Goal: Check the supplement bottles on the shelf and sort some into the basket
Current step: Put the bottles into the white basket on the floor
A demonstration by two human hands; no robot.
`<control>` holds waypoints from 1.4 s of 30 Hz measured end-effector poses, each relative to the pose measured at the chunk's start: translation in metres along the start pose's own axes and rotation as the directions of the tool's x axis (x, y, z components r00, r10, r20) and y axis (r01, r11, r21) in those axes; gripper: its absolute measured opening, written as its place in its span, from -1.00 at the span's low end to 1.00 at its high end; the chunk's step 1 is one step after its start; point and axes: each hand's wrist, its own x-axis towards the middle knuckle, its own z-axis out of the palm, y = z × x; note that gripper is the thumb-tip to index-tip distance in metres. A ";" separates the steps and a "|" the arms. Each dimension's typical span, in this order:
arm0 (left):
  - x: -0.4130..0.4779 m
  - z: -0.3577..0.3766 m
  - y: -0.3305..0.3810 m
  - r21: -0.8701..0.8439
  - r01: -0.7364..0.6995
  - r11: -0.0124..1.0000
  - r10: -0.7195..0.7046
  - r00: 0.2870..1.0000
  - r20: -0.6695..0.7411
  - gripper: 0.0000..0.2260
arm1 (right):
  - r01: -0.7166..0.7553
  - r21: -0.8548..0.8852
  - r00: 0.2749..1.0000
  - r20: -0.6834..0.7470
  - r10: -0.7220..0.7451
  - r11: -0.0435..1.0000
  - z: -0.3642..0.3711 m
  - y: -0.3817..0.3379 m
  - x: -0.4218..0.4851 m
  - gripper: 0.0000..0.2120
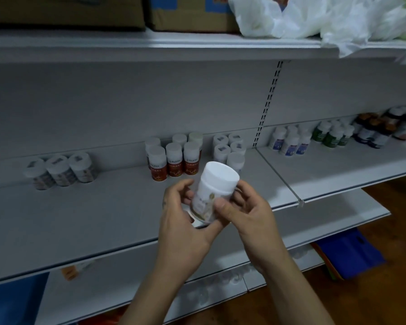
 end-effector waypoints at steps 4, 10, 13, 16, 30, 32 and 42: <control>0.006 -0.004 0.003 0.031 -0.039 0.999 0.037 0.998 0.059 -0.33 | -0.057 0.079 0.996 -0.058 0.062 0.995 0.006 -0.002 0.007 -0.64; 0.015 -0.005 0.008 0.066 0.008 0.998 -0.014 0.995 0.094 -0.43 | -0.011 0.010 0.999 -0.048 0.012 1.000 0.008 -0.002 0.013 -0.63; 0.021 -0.006 0.008 0.086 0.008 0.996 -0.017 0.994 0.104 -0.50 | 0.024 -0.022 0.997 -0.072 -0.026 0.999 0.011 0.002 0.015 -0.56; 0.024 -0.010 0.005 0.046 0.034 0.998 -0.039 0.995 0.097 -0.53 | 0.016 -0.022 0.993 -0.120 -0.019 1.000 0.012 0.002 0.016 -0.59; 0.023 -0.016 0.001 -0.113 0.027 0.993 -0.005 0.981 0.191 -0.52 | -0.081 0.106 0.996 -0.014 0.083 0.991 0.005 0.003 0.027 -0.62; 0.023 -0.015 0.000 -0.042 0.039 0.998 -0.031 0.982 0.185 -0.45 | -0.081 0.072 0.996 -0.036 0.083 0.994 0.006 0.003 0.028 -0.57; 0.028 -0.025 0.000 -0.174 0.015 0.985 0.023 0.976 0.217 -0.52 | -0.084 -0.051 0.995 -0.064 0.081 0.995 -0.005 -0.005 0.035 -0.74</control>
